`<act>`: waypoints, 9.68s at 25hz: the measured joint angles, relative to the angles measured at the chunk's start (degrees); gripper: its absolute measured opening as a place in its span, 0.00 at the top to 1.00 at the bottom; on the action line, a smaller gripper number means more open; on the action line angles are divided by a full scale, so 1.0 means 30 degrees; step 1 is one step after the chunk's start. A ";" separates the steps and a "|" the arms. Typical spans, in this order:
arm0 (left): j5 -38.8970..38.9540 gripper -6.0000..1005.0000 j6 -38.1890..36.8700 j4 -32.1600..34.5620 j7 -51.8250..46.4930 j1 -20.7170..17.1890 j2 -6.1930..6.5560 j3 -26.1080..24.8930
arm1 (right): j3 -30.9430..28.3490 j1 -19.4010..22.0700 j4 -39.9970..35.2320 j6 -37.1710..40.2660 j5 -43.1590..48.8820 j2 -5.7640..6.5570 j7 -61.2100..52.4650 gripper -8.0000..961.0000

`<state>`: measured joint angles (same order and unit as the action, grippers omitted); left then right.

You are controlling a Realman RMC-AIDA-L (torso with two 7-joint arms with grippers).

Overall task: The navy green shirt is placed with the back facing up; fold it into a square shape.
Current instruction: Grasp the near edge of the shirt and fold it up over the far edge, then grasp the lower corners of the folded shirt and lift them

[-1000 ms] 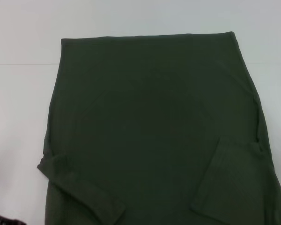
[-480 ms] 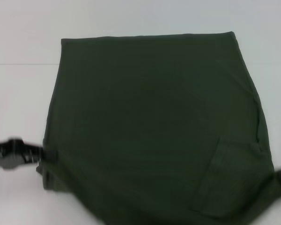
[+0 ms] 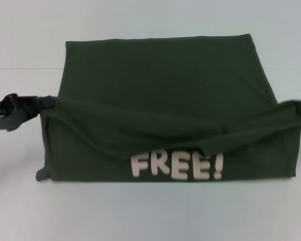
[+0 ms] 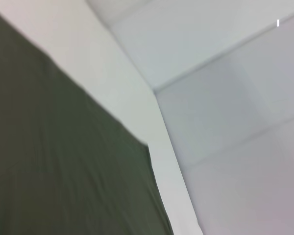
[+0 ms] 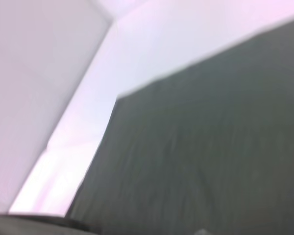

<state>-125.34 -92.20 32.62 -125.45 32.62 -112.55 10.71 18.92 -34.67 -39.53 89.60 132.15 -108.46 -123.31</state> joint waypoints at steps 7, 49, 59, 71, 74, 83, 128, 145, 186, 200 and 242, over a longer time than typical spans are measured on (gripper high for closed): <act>0.1634 0.94 0.3415 -0.0356 0.3427 0.0290 -0.1259 0.0098 | -0.0007 0.0228 0.0270 -0.4293 -0.2803 -0.1266 0.1487 0.98; 0.9300 0.94 1.4081 -0.4156 1.8569 0.2363 -0.3816 0.0259 | 0.0167 -0.1534 0.5136 -1.4540 -0.7665 -0.3690 1.0667 0.98; 1.0289 0.93 1.4260 -0.5062 2.0937 0.2587 -0.3831 0.0210 | 0.0167 -0.1833 0.5555 -1.5298 -0.9261 -0.3690 1.2194 0.98; 1.1389 0.93 1.4248 -0.6214 2.4156 0.2664 -0.3920 0.0090 | 0.0326 -0.2155 0.6197 -1.6838 -0.9370 -0.3750 1.2394 0.97; 1.2233 0.93 1.4242 -0.6724 2.4937 0.2635 -0.3913 0.0090 | 0.0345 -0.2125 0.6296 -1.7068 -0.9370 -0.3748 1.2450 0.96; 1.2727 0.71 1.4240 -0.6869 2.5221 0.2380 -0.3884 -0.0170 | 0.0298 -0.1692 0.6328 -1.6820 -0.9364 -0.3749 1.2442 0.50; -0.0248 0.23 0.6751 0.0040 0.1223 -0.0168 0.0713 0.8663 | 0.3825 0.3312 0.4534 -0.1941 -0.5113 -0.3192 1.8259 0.06; -0.0604 0.23 0.8376 -0.0179 0.1404 -0.0281 0.0152 0.9701 | 0.3830 0.3048 0.4670 -0.2296 -0.4967 -0.3197 1.8133 0.06; -0.1317 0.91 0.8890 0.0143 0.0535 -0.0074 -0.0137 1.1194 | 0.3829 0.3001 0.4563 -0.2390 -0.4891 -0.3251 1.7596 0.06; -0.1314 0.97 0.8549 0.0142 0.0552 0.0032 -0.0004 1.1173 | 0.4664 0.2236 -0.3796 0.0275 -0.3535 -0.1545 0.1360 0.06; -0.1315 0.97 0.8484 0.0142 0.0831 0.0148 0.0020 1.1195 | 0.7239 -0.4103 0.0861 -0.7278 0.7952 -0.1703 -0.9014 0.09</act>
<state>-129.28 -66.75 33.04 -122.96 33.07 -112.49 44.30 40.63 -46.98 -36.95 67.77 156.01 -113.57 -150.35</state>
